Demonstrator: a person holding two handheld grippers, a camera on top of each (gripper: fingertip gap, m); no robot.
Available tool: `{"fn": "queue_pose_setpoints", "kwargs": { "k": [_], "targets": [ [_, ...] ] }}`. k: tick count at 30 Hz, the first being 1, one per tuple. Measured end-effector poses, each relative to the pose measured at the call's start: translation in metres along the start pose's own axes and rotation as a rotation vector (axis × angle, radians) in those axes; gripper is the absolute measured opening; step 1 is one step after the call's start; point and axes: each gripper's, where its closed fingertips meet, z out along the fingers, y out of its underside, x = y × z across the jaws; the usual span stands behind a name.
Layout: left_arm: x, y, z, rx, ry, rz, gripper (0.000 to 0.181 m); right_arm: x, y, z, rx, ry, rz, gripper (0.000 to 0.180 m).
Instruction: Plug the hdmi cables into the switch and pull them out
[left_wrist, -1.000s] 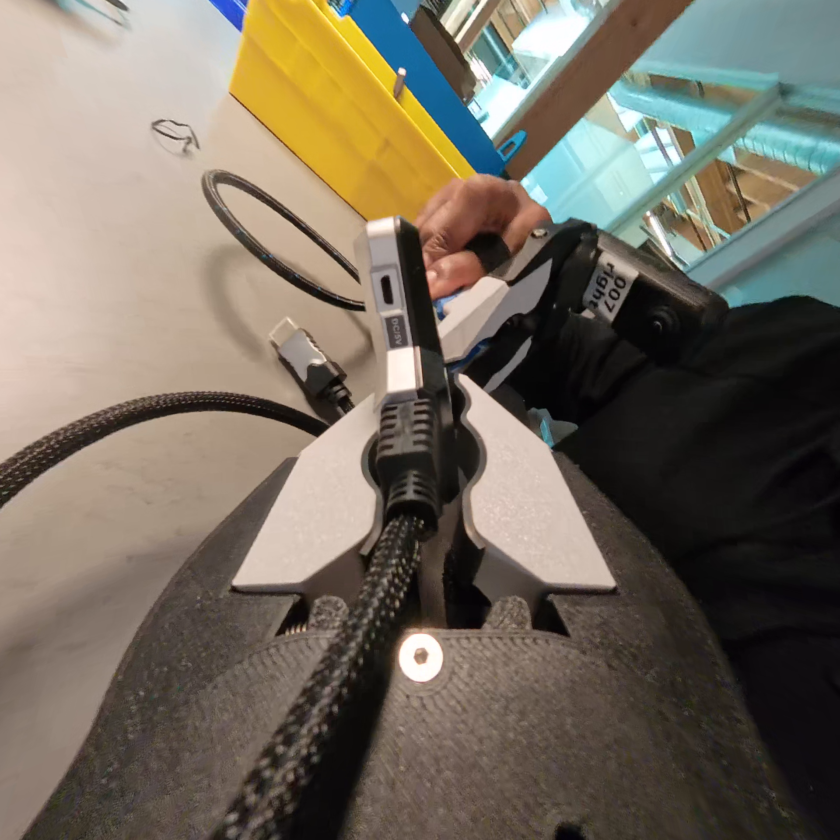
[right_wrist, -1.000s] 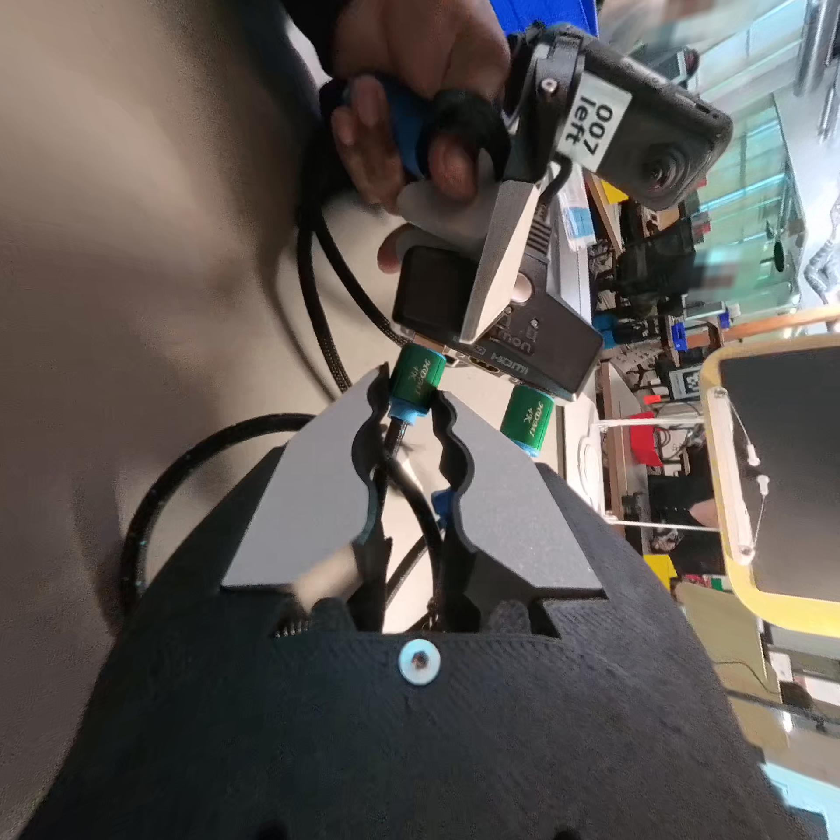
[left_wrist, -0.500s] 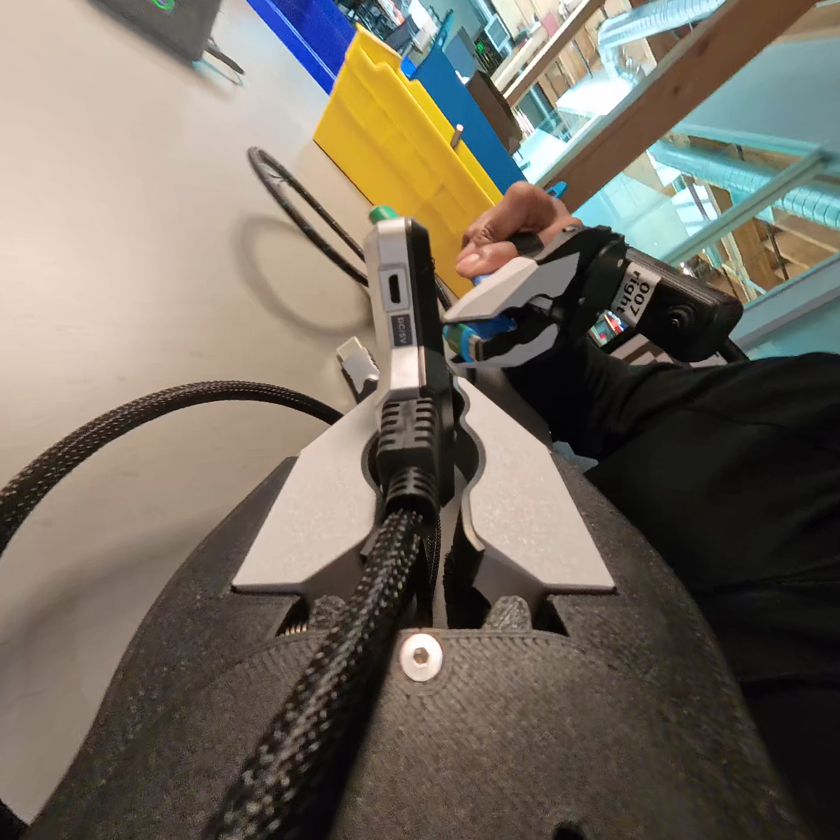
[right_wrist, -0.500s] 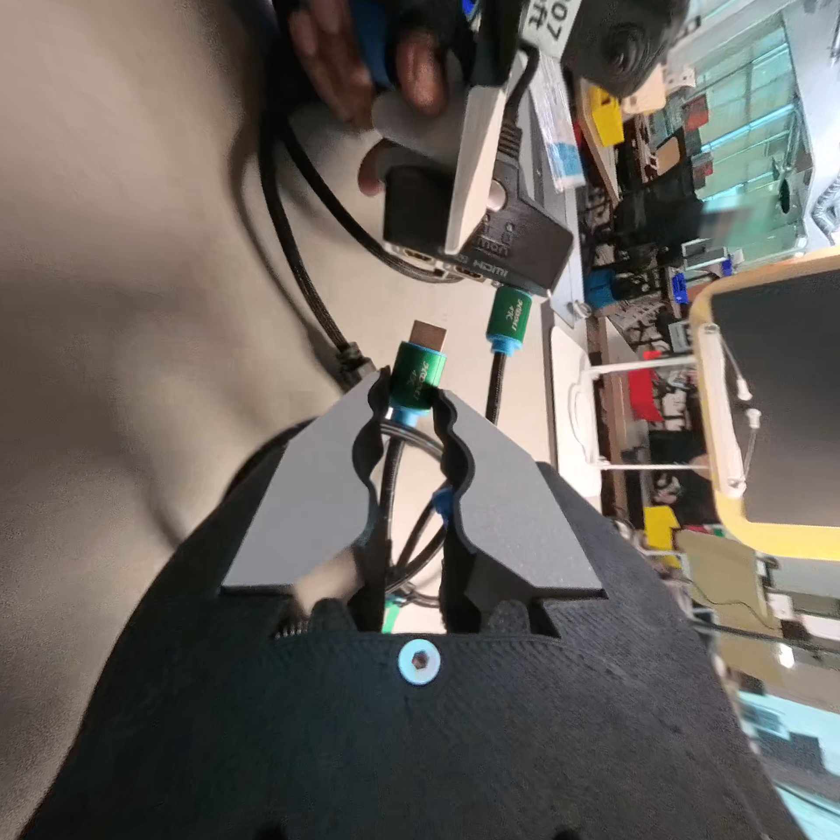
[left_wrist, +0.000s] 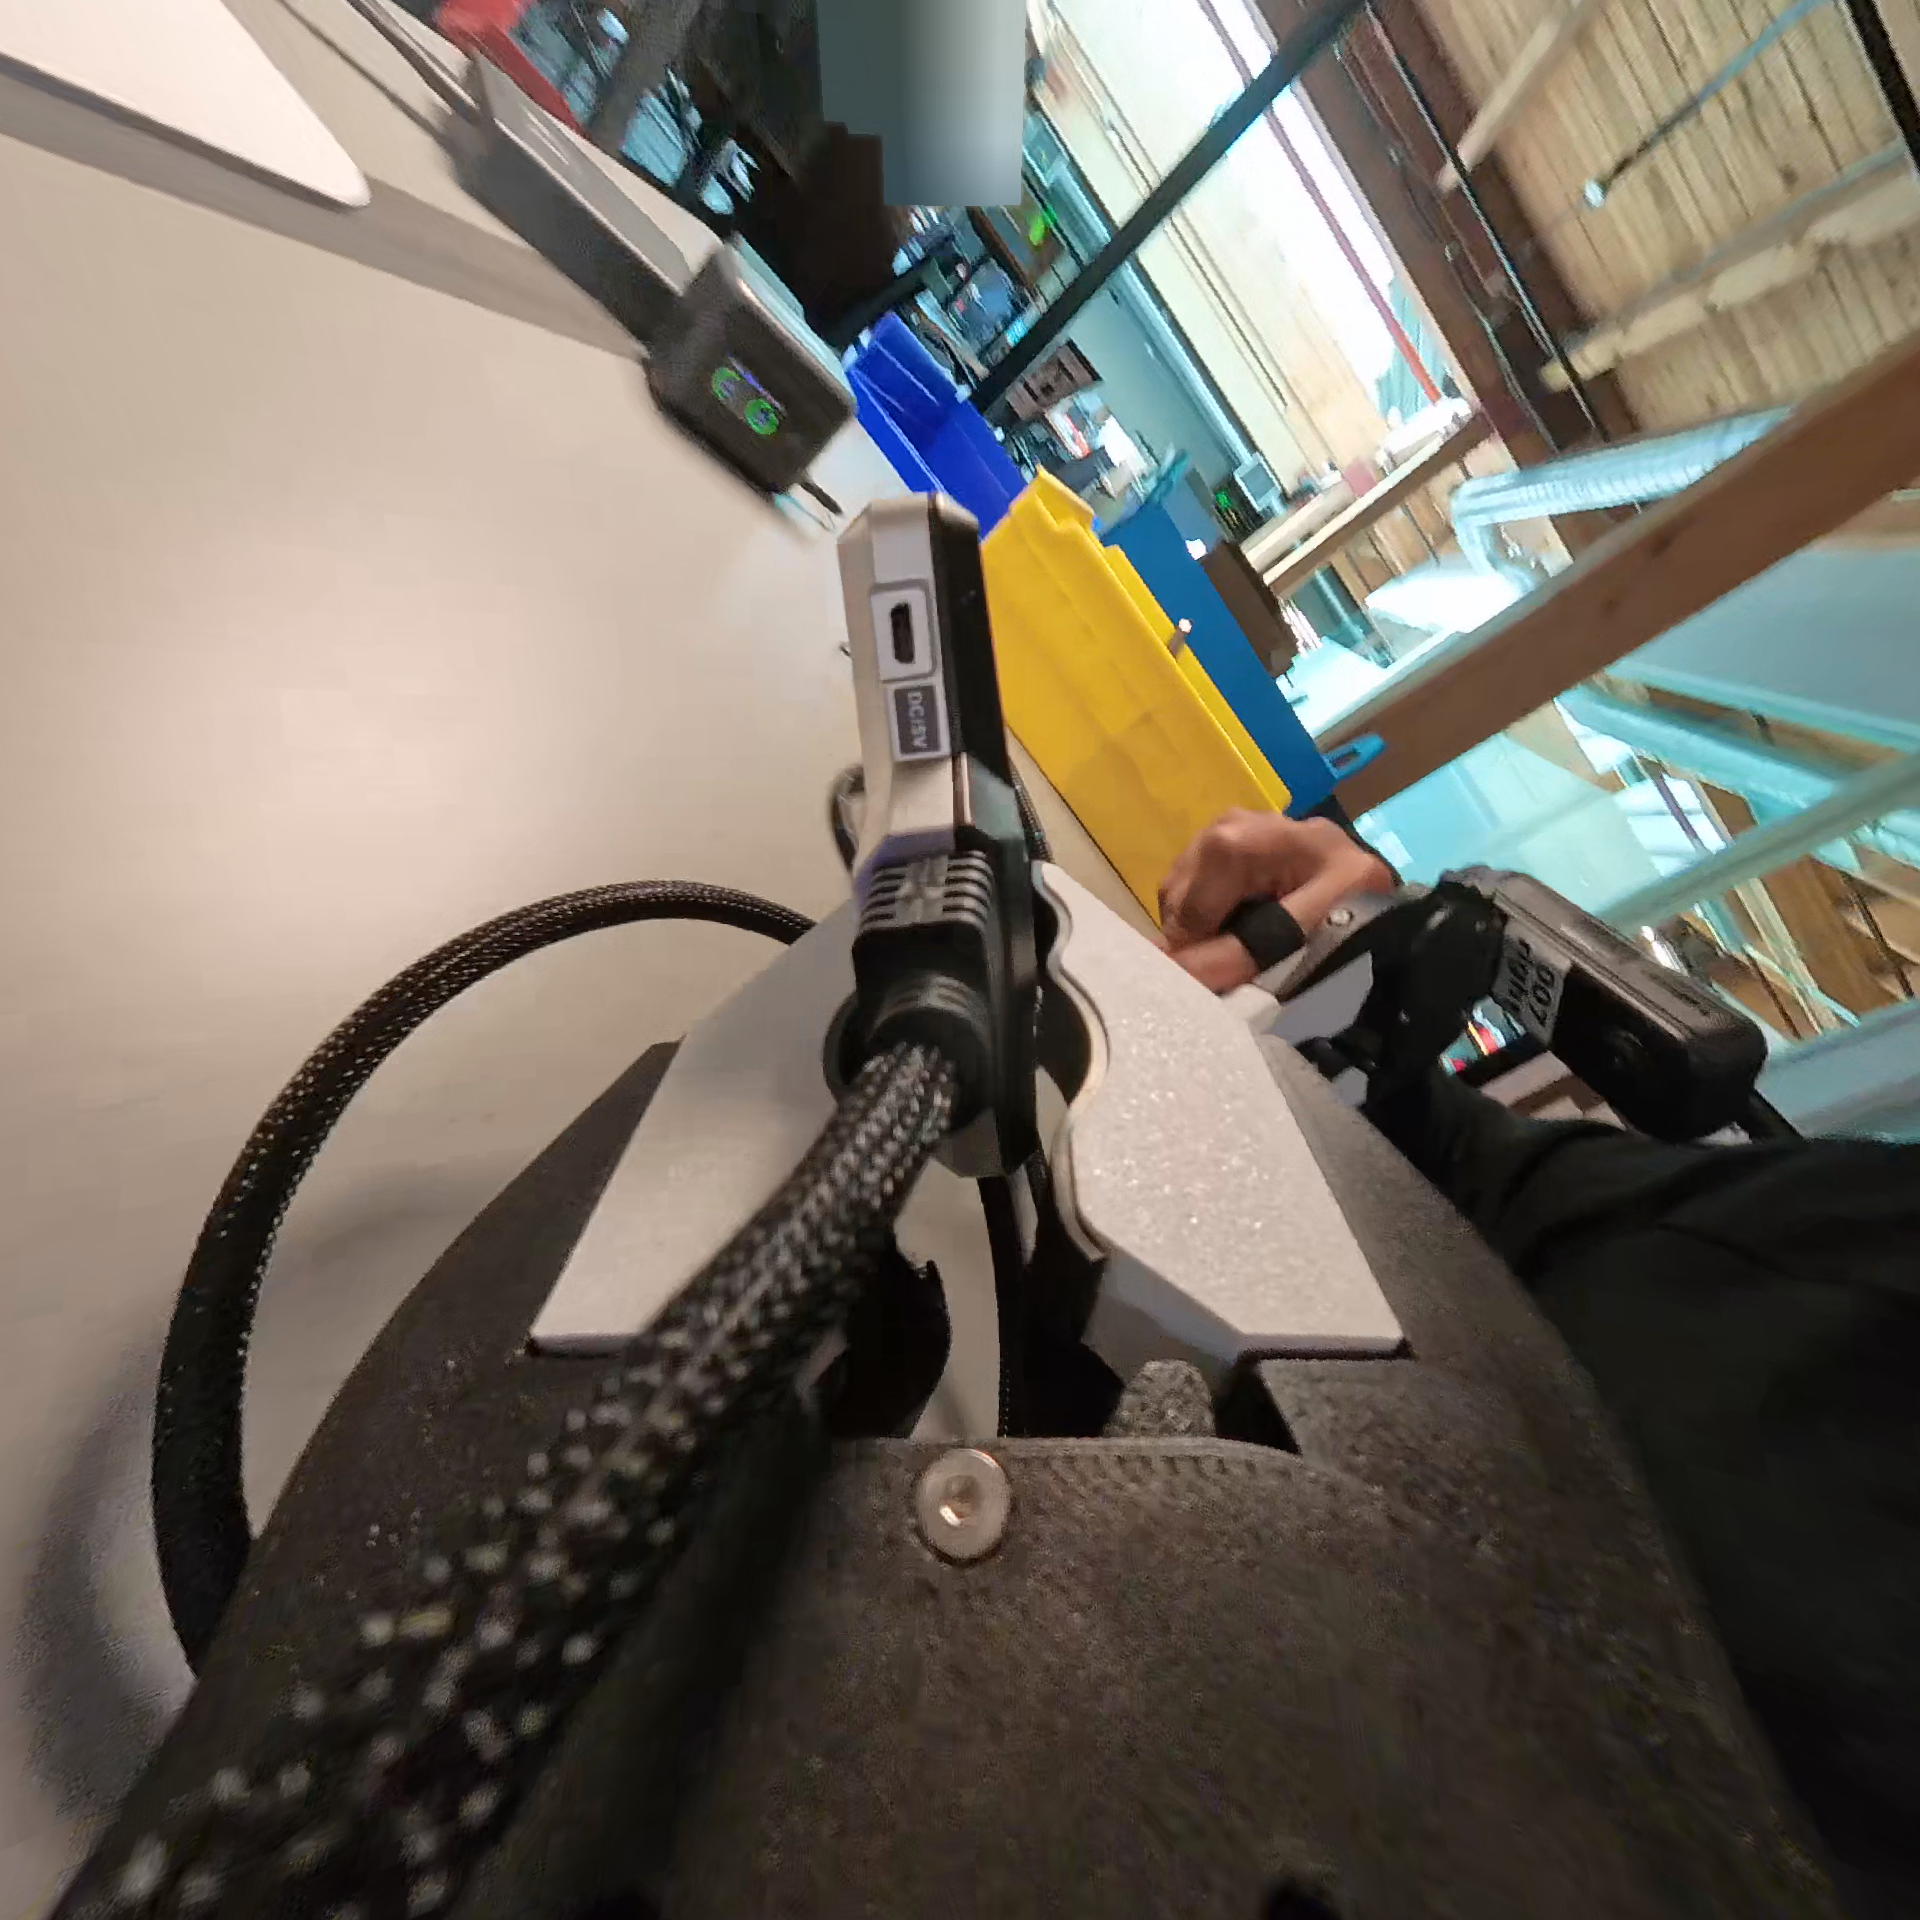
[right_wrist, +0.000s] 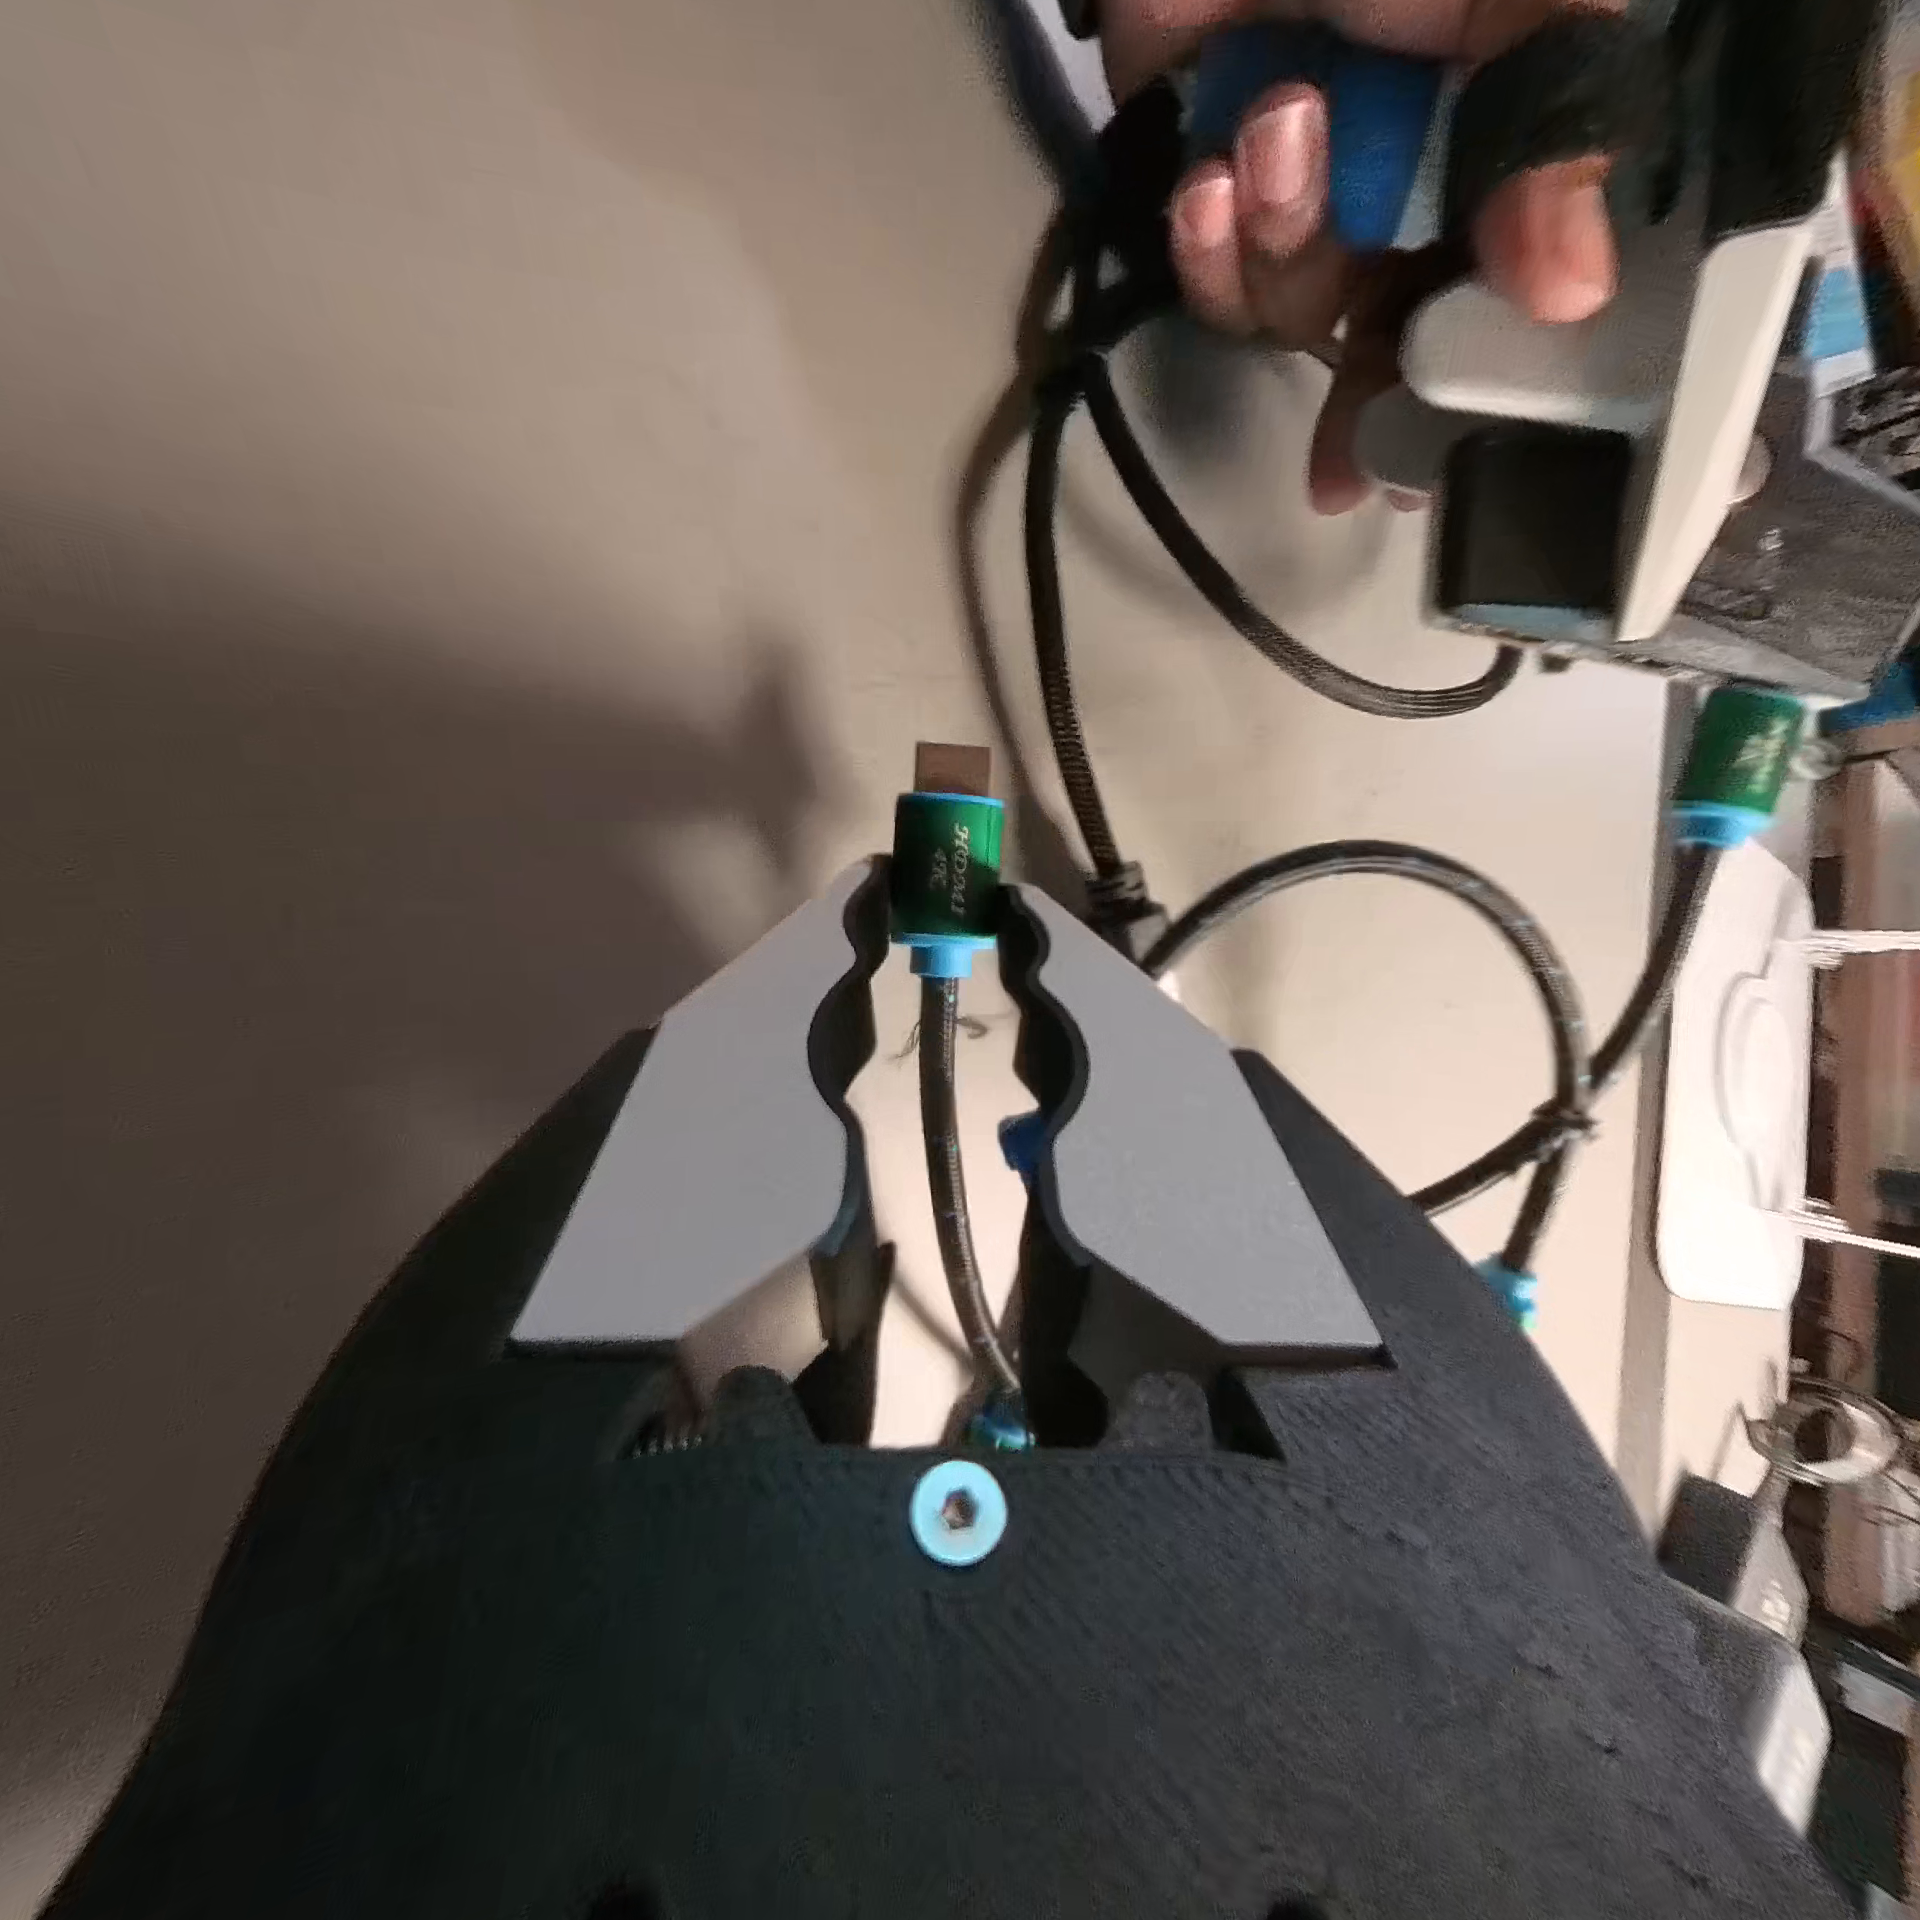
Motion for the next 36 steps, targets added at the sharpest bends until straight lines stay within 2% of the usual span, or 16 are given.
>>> {"fn": "queue_pose_setpoints", "kwargs": {
  "k": [1, 6, 12, 16, 21, 24, 27, 31, 36],
  "targets": [
    [-0.003, -0.004, -0.003, 0.028, -0.014, -0.006, 0.021, -0.002, -0.002, -0.001, 0.006, -0.010, 0.007, 0.023],
    [-0.015, -0.021, -0.016, 0.138, -0.064, -0.032, 0.021, 0.001, -0.013, -0.011, 0.078, 0.016, 0.072, 0.024],
    [-0.024, -0.036, -0.031, 0.210, -0.117, -0.002, 0.021, 0.008, -0.013, -0.042, 0.193, 0.025, 0.262, 0.033],
    [-0.029, -0.043, -0.039, 0.234, -0.130, 0.007, 0.021, 0.011, 0.030, -0.040, 0.039, 0.000, 0.360, 0.060],
    [-0.032, -0.046, -0.044, 0.247, -0.131, 0.006, 0.021, 0.001, 0.066, -0.016, -0.167, -0.159, 0.438, 0.081],
    [-0.030, -0.046, -0.043, 0.240, -0.131, 0.021, 0.021, 0.007, 0.071, -0.010, -0.210, -0.217, 0.522, 0.076],
    [-0.029, -0.045, -0.042, 0.234, -0.130, 0.030, 0.021, 0.021, 0.078, -0.008, -0.262, -0.160, 0.560, 0.046],
    [-0.030, -0.046, -0.043, 0.242, -0.130, 0.021, 0.021, 0.018, 0.081, -0.014, -0.356, -0.082, 0.440, 0.006],
    [-0.032, -0.047, -0.046, 0.246, -0.137, 0.020, 0.021, 0.009, 0.054, -0.042, -0.238, 0.066, 0.456, 0.007]
  ]
}}
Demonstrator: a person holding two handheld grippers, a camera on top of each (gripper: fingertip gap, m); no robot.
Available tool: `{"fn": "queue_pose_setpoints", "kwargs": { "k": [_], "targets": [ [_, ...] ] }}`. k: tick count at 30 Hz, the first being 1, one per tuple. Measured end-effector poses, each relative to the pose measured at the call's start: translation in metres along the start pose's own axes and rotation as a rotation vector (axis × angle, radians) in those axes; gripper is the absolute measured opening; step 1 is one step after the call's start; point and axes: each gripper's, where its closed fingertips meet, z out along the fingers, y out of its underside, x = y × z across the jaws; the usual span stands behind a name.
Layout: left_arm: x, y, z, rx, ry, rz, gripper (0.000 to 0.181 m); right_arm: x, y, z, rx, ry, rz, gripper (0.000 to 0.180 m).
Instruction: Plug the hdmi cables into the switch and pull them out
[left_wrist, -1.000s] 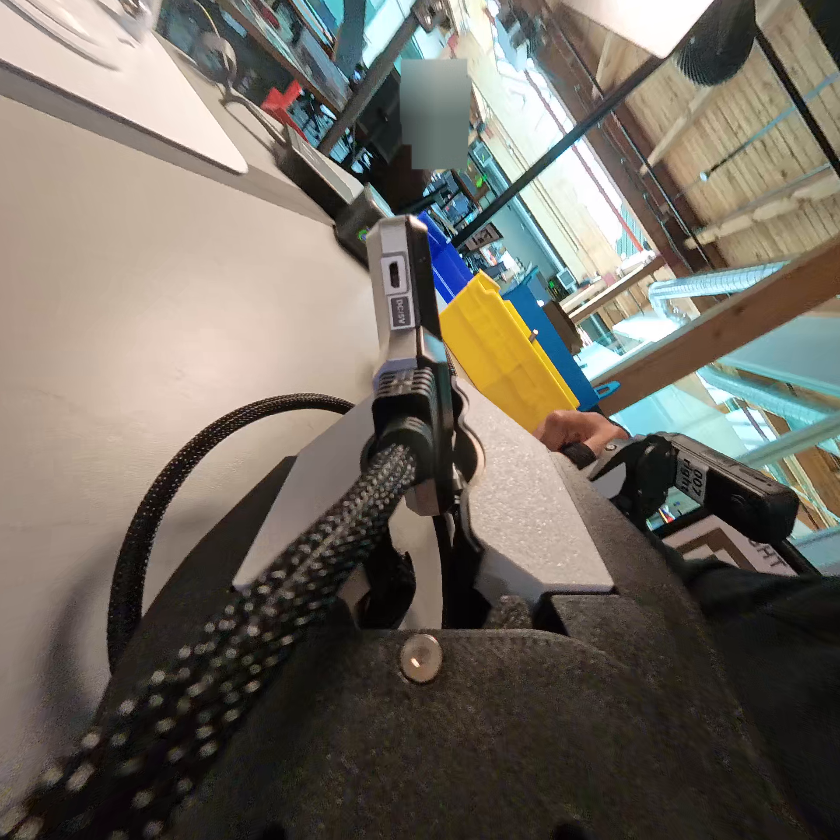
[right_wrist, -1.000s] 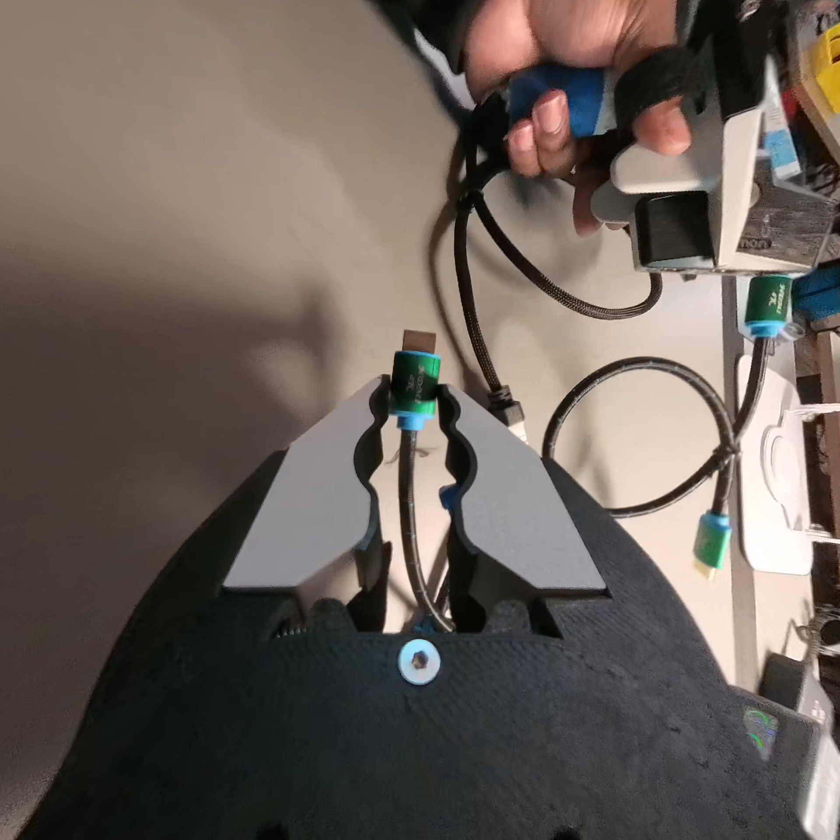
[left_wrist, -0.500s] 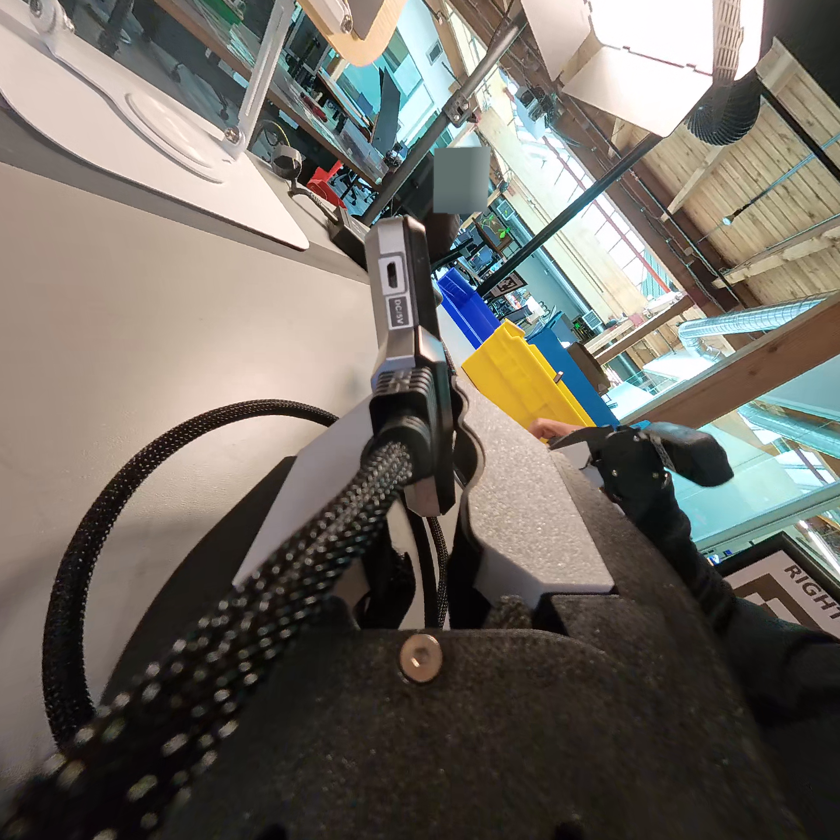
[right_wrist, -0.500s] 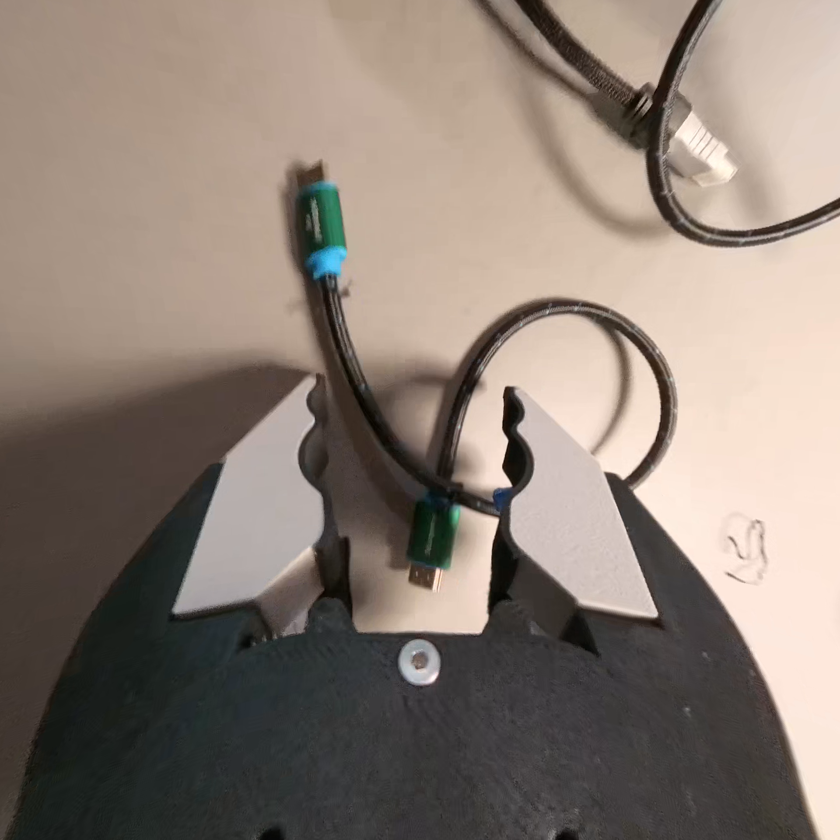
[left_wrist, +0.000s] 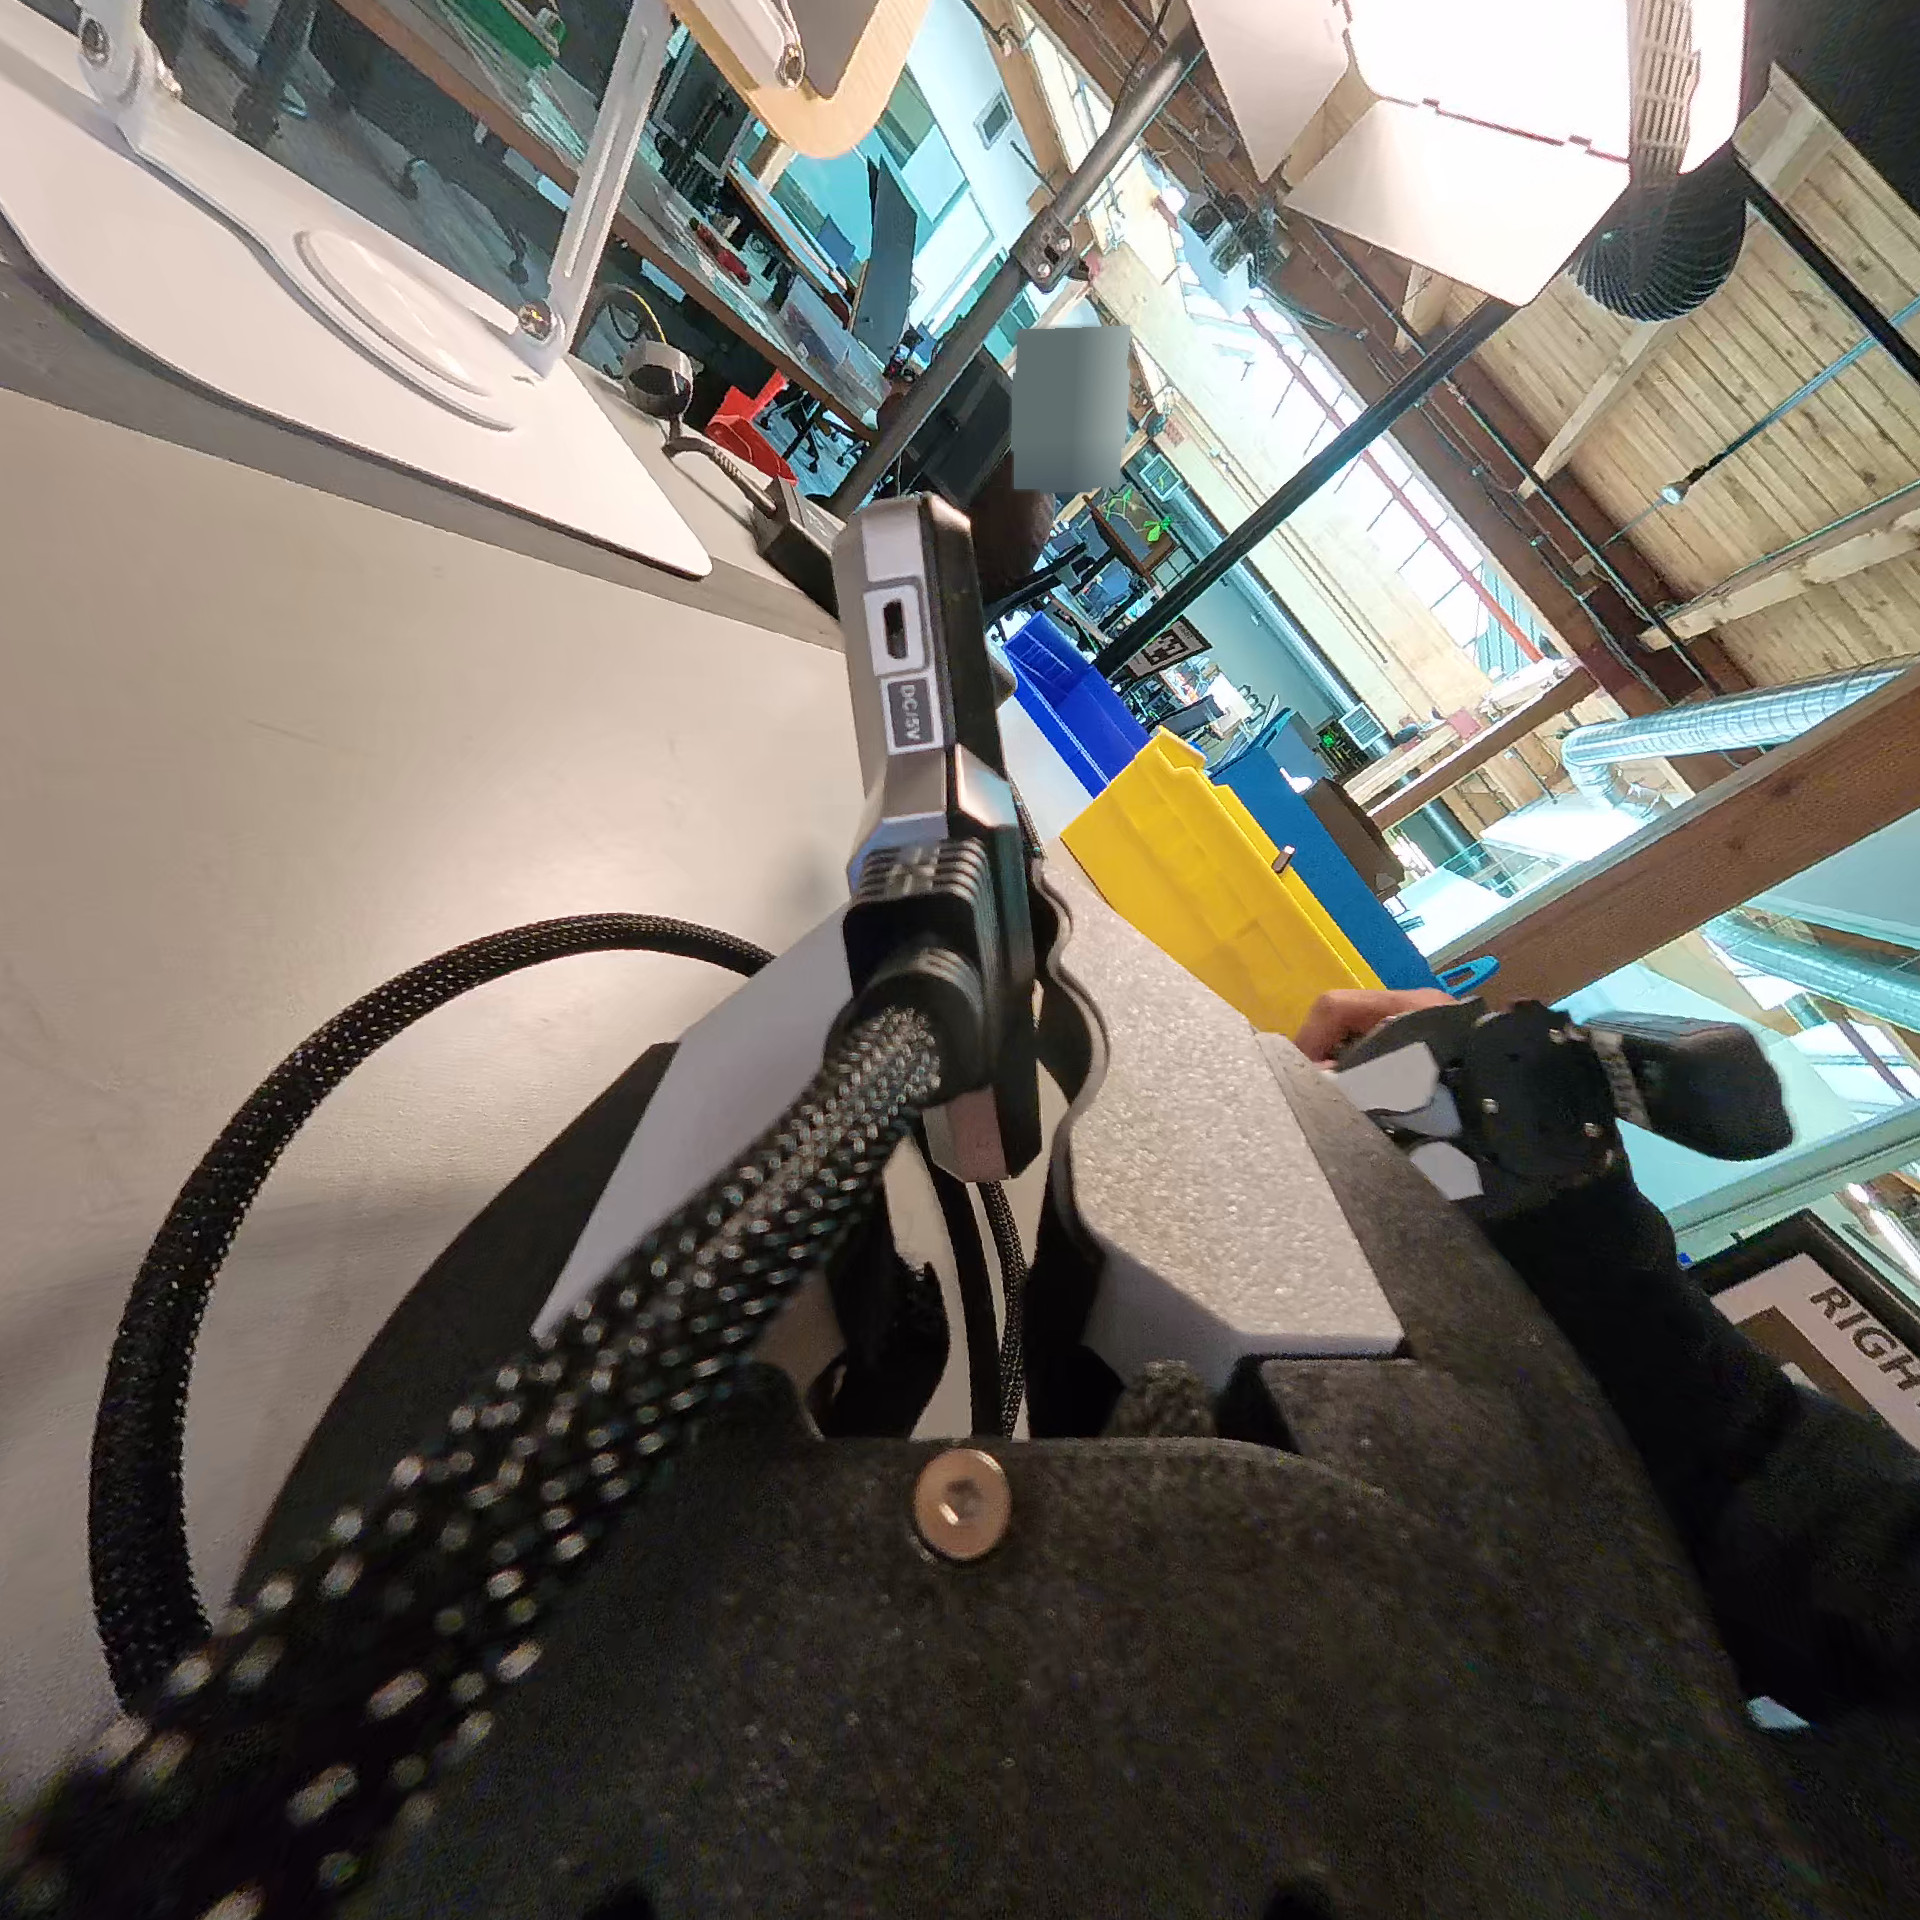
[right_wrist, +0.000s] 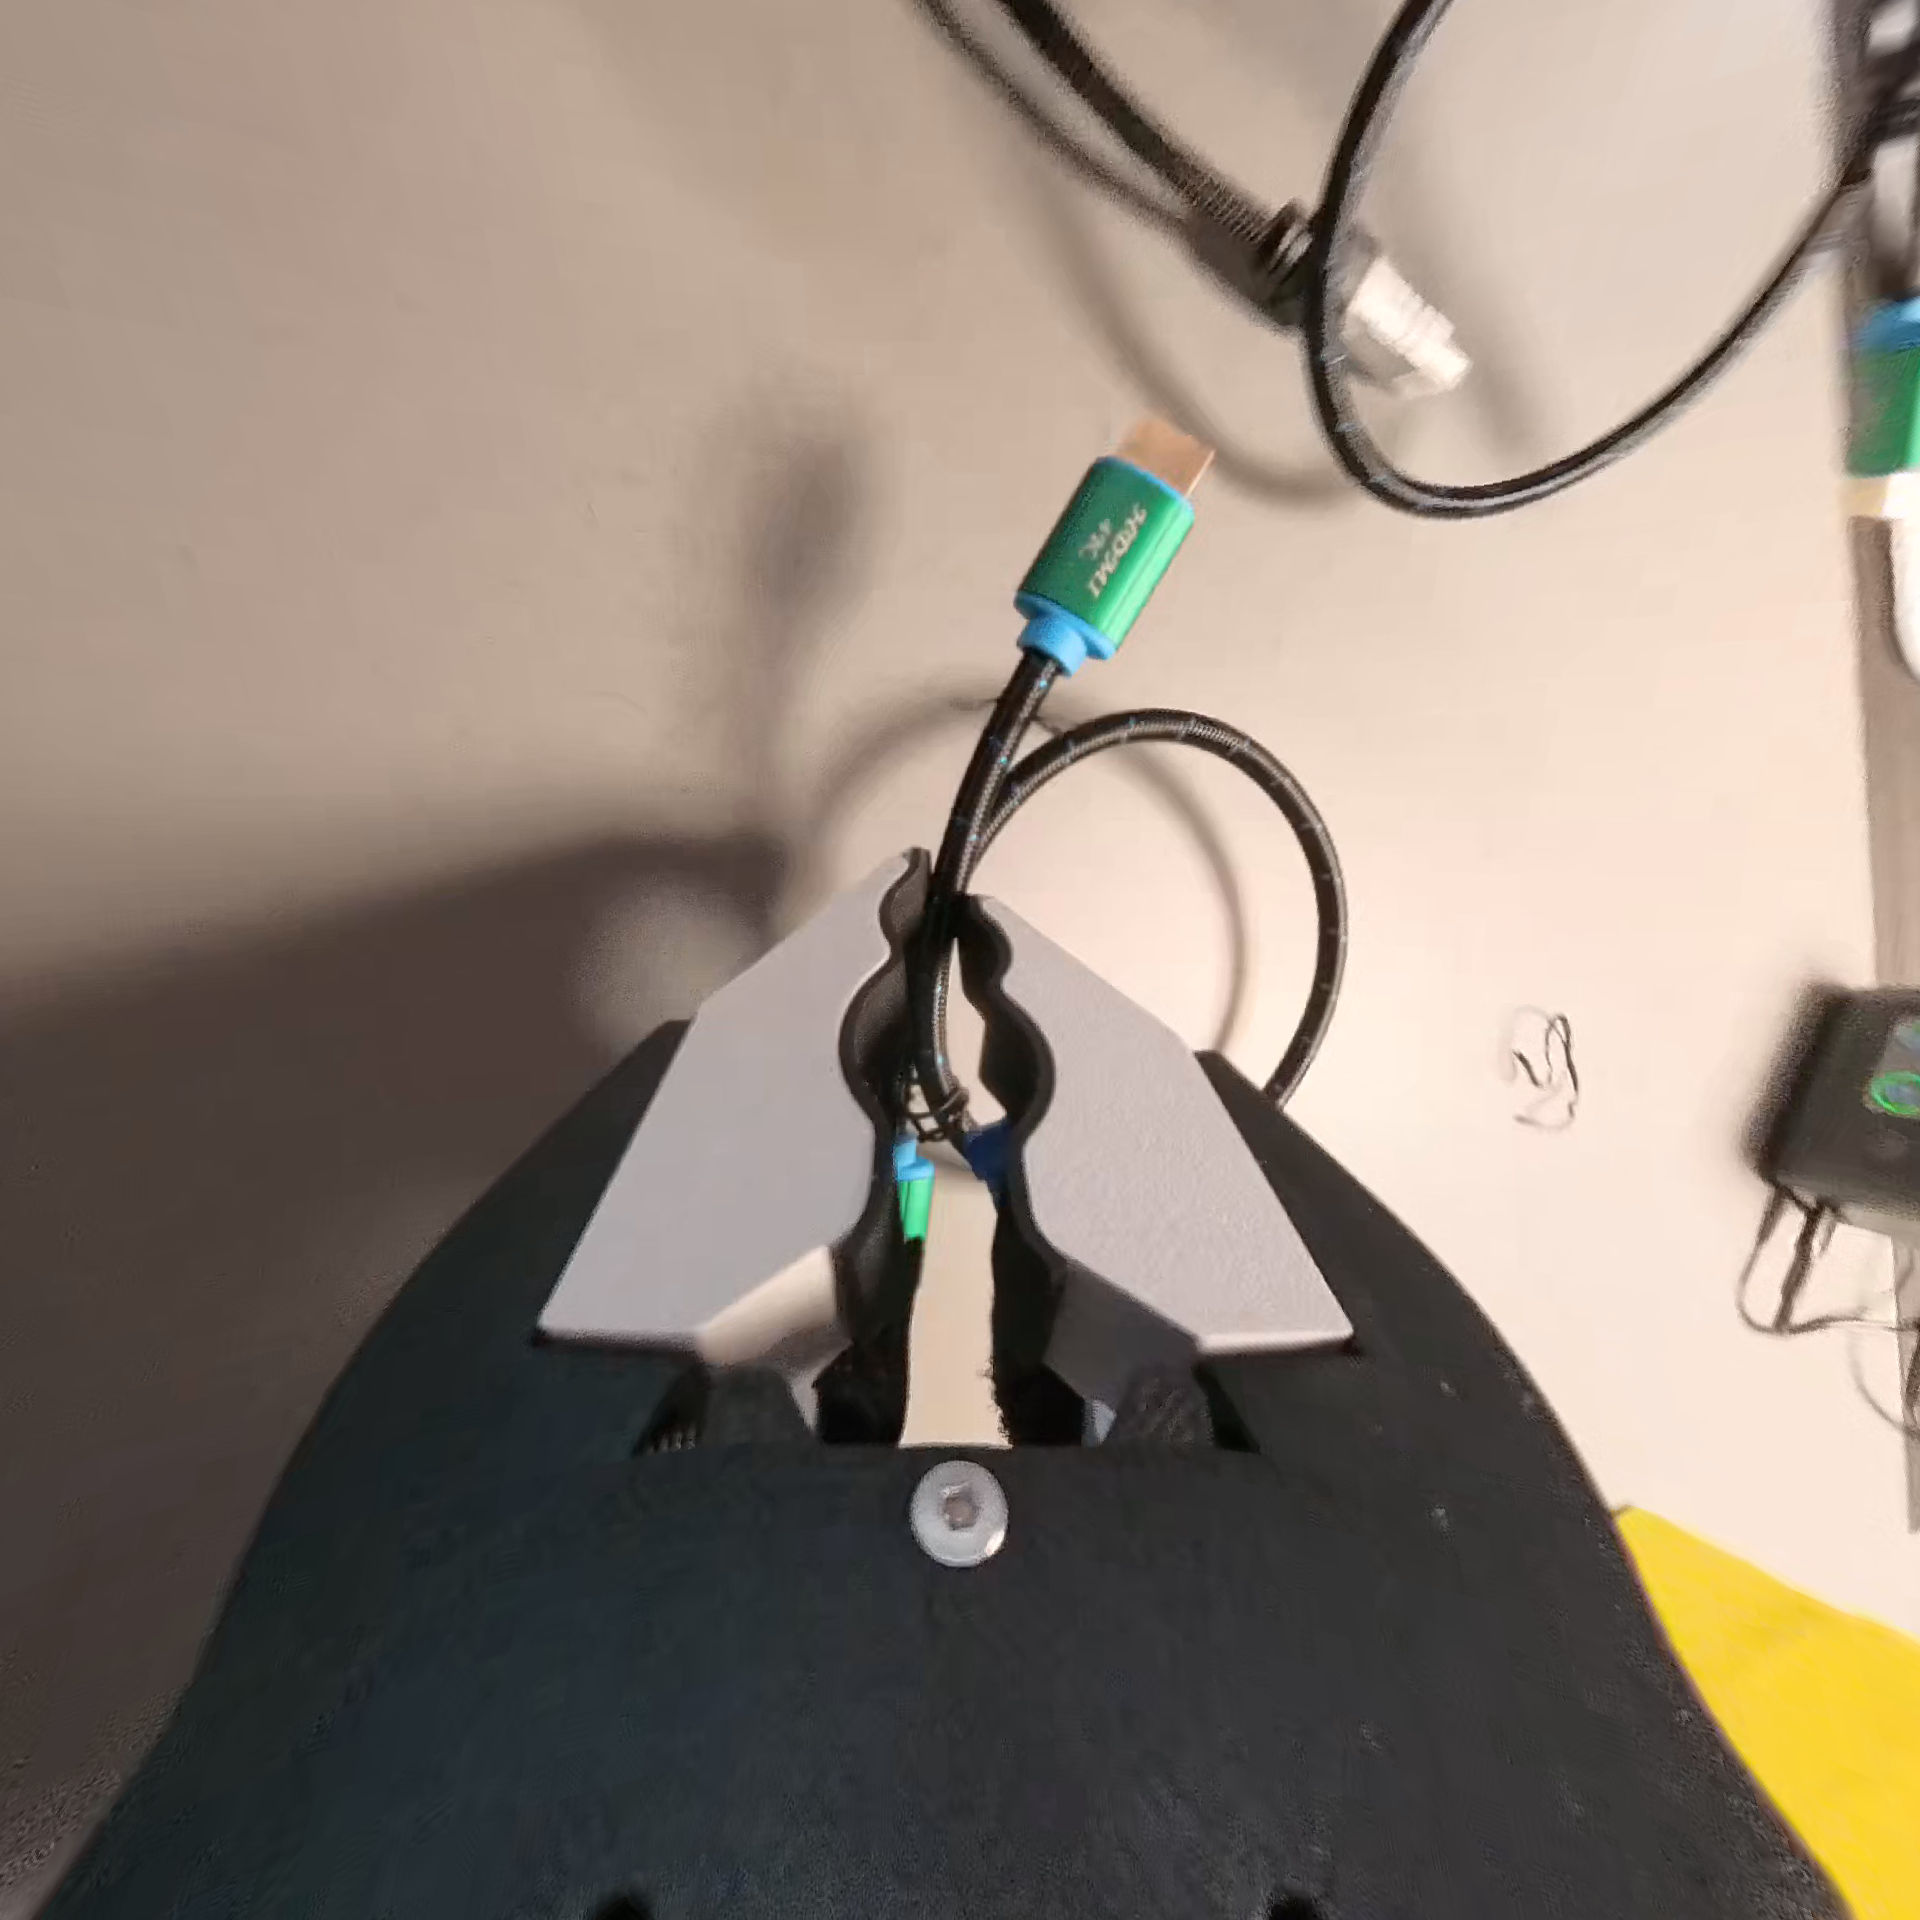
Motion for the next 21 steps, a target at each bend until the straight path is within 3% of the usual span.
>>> {"fn": "queue_pose_setpoints", "kwargs": {
  "k": [4, 8, 12, 15, 21],
  "targets": [
    [-0.001, 0.000, 0.000, 0.000, -0.001, -0.006, 0.021, 0.012, -0.007, -0.072, 0.168, 0.134, 0.091, 0.007],
    [-0.001, 0.001, 0.001, -0.005, -0.004, -0.001, 0.021, 0.041, 0.000, -0.177, 0.266, 0.332, 0.122, 0.007],
    [-0.001, 0.001, 0.001, -0.007, -0.006, -0.001, 0.021, 0.067, 0.066, -0.239, 0.125, 0.474, 0.166, 0.007],
    [-0.001, 0.001, 0.001, -0.008, -0.010, 0.005, 0.021, 0.077, 0.143, -0.235, -0.085, 0.508, 0.185, 0.006],
    [-0.001, 0.001, 0.001, -0.004, -0.015, 0.012, 0.021, 0.047, 0.239, -0.160, -0.360, 0.275, 0.160, 0.011]
  ]
}}
